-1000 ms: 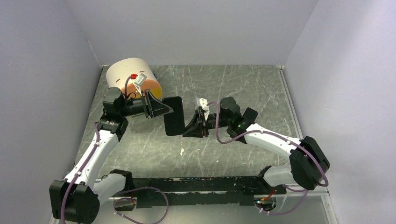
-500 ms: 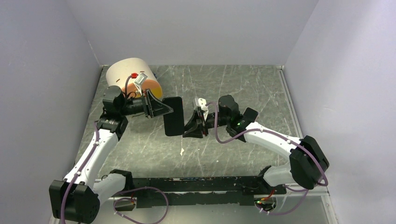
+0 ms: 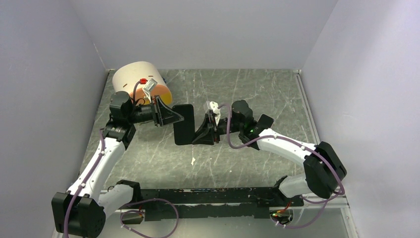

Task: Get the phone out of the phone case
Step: Remove the phone case from the phone.

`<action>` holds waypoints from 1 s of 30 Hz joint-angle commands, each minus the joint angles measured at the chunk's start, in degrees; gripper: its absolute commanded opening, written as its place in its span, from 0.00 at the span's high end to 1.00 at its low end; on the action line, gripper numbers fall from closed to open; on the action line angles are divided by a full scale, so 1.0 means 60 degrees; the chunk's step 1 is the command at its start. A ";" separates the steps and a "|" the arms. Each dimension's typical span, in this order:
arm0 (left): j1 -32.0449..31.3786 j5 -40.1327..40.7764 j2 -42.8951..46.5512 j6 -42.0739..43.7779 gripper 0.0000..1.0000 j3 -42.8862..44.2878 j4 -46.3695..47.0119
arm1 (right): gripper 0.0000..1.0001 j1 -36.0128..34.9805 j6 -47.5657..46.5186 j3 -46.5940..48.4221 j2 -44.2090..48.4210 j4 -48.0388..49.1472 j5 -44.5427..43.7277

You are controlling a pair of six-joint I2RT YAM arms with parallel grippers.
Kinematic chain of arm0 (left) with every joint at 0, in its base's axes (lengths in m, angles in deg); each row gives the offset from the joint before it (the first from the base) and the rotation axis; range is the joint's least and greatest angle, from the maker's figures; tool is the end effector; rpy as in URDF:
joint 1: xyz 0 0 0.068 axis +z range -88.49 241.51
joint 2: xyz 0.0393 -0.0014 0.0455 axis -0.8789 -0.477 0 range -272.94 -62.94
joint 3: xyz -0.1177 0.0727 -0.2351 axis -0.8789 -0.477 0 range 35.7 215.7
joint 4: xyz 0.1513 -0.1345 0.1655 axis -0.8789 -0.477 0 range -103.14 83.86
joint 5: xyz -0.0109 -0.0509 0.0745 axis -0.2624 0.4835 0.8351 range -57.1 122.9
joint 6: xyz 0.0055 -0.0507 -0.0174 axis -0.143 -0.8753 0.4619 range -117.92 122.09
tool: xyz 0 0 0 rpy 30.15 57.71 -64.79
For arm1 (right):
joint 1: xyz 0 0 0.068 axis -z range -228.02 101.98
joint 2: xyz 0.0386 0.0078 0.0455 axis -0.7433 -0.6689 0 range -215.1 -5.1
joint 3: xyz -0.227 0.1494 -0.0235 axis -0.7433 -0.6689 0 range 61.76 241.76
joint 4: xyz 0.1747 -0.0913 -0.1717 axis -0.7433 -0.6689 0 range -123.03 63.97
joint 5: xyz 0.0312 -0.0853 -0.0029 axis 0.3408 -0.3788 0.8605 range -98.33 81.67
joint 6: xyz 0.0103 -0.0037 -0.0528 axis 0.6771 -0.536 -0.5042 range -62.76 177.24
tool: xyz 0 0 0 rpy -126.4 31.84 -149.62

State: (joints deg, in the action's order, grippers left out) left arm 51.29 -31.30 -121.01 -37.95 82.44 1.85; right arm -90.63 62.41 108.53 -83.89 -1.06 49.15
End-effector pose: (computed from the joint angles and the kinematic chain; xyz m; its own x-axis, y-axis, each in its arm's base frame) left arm 0.2124 -0.0708 0.3430 -0.6626 -0.1651 -0.7306 0.6995 0.2124 -0.6824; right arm 0.2008 0.2256 0.2819 -0.1781 -0.0981 -0.9791 -0.9678 -0.1626 0.1923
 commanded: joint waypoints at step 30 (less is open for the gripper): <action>-0.0025 -0.0465 -0.0096 -0.2601 0.97 -0.0111 0.2817 | 1.00 0.0002 -0.6672 0.1840 -0.0793 -0.3596 -0.0464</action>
State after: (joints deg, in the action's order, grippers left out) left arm 51.56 -33.27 -123.52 -51.24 80.06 16.52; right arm -90.69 24.36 117.70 -88.04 -23.20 49.06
